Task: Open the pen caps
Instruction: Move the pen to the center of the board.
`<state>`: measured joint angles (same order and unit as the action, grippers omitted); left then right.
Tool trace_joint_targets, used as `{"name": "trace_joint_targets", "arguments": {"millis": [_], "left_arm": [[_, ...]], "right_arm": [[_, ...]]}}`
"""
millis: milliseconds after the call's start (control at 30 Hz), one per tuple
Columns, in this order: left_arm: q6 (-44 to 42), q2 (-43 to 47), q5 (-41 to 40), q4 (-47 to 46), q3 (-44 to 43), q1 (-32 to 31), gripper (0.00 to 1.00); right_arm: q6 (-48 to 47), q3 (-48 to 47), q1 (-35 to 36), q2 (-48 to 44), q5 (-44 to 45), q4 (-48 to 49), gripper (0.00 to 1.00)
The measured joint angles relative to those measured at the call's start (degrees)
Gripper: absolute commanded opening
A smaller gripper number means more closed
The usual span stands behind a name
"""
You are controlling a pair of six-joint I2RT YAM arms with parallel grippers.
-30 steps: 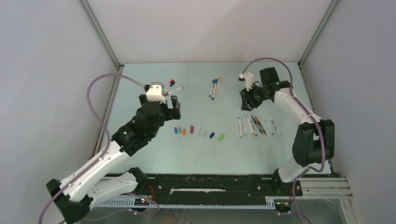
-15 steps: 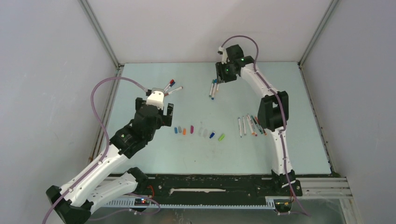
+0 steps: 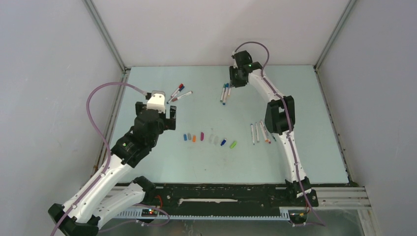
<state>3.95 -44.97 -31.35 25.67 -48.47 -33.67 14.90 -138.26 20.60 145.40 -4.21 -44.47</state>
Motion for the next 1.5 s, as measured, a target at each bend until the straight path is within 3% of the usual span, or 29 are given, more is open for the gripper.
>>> {"name": "trace_joint_targets", "arguments": {"millis": [800,1200,1500], "left_arm": [[0.02,-0.02,2.91,-0.04,0.00,1.09,1.00],[0.02,-0.02,3.69,-0.02,0.00,1.20,1.00],[0.02,0.13,4.22,0.00,0.00,1.22,1.00]], "right_arm": [[1.62,-2.71,1.62,6.10,2.80,0.52,0.27],[0.74,-2.34,2.10,6.75,3.06,0.63,0.13],[-0.72,9.77,1.86,-0.22,2.69,2.69,0.07]]}}
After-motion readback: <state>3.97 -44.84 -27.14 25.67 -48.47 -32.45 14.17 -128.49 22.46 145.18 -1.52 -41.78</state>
